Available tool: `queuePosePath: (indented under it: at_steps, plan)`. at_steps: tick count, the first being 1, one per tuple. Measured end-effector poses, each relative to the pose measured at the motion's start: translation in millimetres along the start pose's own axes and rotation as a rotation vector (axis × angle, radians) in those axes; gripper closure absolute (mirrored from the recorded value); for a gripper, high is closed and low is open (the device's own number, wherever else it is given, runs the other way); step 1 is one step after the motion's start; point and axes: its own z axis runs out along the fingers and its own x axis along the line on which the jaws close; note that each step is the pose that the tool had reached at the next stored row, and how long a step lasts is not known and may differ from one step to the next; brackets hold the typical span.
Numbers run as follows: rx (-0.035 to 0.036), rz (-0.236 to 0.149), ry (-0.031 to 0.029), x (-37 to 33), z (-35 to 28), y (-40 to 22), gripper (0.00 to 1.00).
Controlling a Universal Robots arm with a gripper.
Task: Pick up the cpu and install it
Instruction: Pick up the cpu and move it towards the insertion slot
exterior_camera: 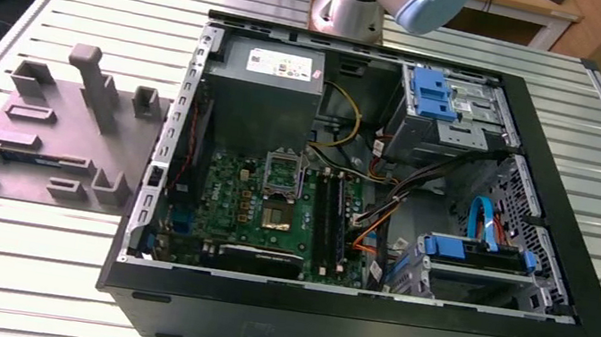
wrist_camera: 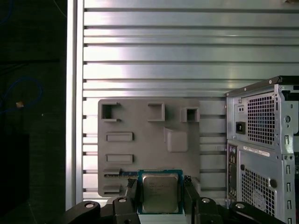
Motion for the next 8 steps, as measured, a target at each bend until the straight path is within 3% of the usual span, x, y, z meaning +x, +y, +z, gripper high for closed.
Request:
queuePosePath:
  at_steps: [8]
  plan:
    - [0.0000,0.000,0.0000,-2.3,0.0,0.0,0.53]
